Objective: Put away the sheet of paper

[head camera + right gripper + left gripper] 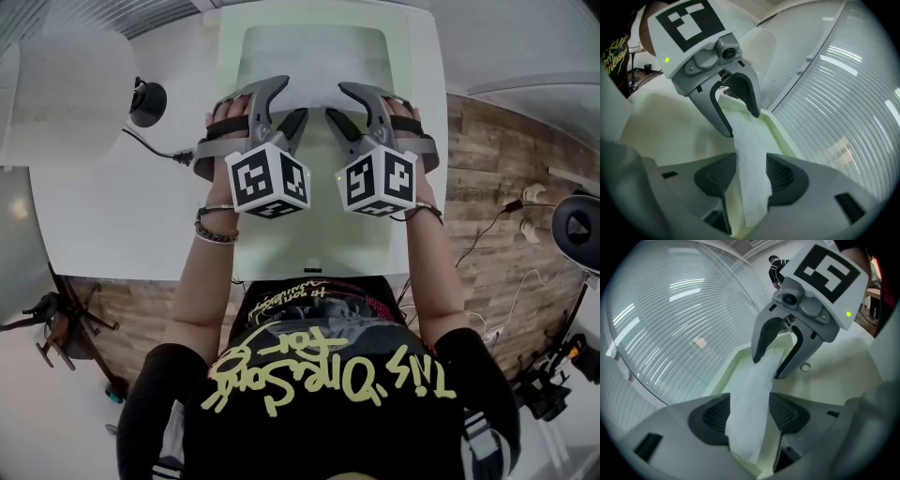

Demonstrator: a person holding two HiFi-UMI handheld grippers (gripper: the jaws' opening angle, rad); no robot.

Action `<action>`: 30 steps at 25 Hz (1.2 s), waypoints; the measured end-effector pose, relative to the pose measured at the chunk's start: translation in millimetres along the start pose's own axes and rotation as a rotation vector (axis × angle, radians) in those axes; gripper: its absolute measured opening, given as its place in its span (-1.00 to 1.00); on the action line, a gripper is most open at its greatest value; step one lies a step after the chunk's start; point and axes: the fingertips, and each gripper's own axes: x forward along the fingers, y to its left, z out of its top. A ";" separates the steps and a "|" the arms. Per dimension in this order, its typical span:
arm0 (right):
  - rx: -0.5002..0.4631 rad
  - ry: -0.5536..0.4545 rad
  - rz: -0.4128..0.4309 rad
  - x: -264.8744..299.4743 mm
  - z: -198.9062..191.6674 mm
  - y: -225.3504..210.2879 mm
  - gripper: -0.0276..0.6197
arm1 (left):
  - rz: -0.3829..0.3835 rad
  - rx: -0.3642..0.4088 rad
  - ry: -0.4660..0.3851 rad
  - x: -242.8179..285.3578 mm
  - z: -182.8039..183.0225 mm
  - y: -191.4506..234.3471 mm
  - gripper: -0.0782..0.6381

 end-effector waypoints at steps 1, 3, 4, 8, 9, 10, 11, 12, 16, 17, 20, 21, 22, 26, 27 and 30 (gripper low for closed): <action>0.000 0.000 0.001 -0.3 -0.2 1.2 -0.34 | -0.001 0.000 0.002 -0.4 -0.3 -1.4 -0.08; 0.000 0.000 0.004 -1.0 -0.2 3.1 -0.34 | -0.003 -0.001 0.006 -1.3 -0.9 -3.8 -0.08; 0.000 0.000 0.005 -1.6 -0.1 4.0 -0.34 | -0.004 -0.002 0.007 -1.8 -1.2 -5.0 -0.08; 0.005 0.000 0.007 -4.9 1.6 8.8 -0.34 | -0.003 -0.013 0.015 -5.8 -3.9 -7.8 -0.08; 0.007 0.000 0.007 -5.7 2.1 10.3 -0.34 | -0.001 -0.020 0.016 -7.3 -4.9 -7.8 -0.08; 0.009 0.001 0.007 -6.2 2.4 11.6 -0.34 | 0.001 -0.025 0.017 -8.4 -5.9 -7.7 -0.08; 0.011 0.001 0.007 -6.6 2.3 12.7 -0.34 | 0.002 -0.030 0.019 -9.0 -6.8 -7.7 -0.08; 0.013 0.001 0.007 -6.9 1.9 13.6 -0.34 | 0.004 -0.033 0.020 -9.3 -7.3 -7.8 -0.08; 0.016 0.000 0.003 -9.2 0.6 16.6 -0.34 | 0.011 -0.048 0.015 -11.8 -6.9 -10.1 -0.08; 0.017 -0.002 0.001 -10.3 1.2 17.4 -0.34 | 0.014 -0.053 0.013 -13.1 -6.6 -10.8 -0.08; 0.025 -0.014 -0.008 -15.0 3.8 18.3 -0.34 | 0.025 -0.072 0.006 -17.8 -4.8 -11.6 -0.08; 0.032 -0.020 -0.011 -17.0 4.5 18.3 -0.34 | 0.031 -0.079 0.004 -19.5 -4.3 -11.9 -0.08; 0.040 -0.027 -0.014 -18.9 5.2 18.2 -0.34 | 0.037 -0.089 0.001 -21.2 -3.8 -12.0 -0.08; 0.082 -0.055 -0.028 -25.0 7.2 15.9 -0.34 | 0.050 -0.131 -0.010 -25.8 -2.5 -13.0 -0.08; 0.091 -0.063 -0.031 -26.0 7.7 15.6 -0.34 | 0.050 -0.142 -0.013 -26.1 -2.5 -13.9 -0.08; 0.121 -0.090 -0.041 -31.9 10.1 14.6 -0.34 | 0.053 -0.189 -0.027 -29.3 -1.4 -16.5 -0.08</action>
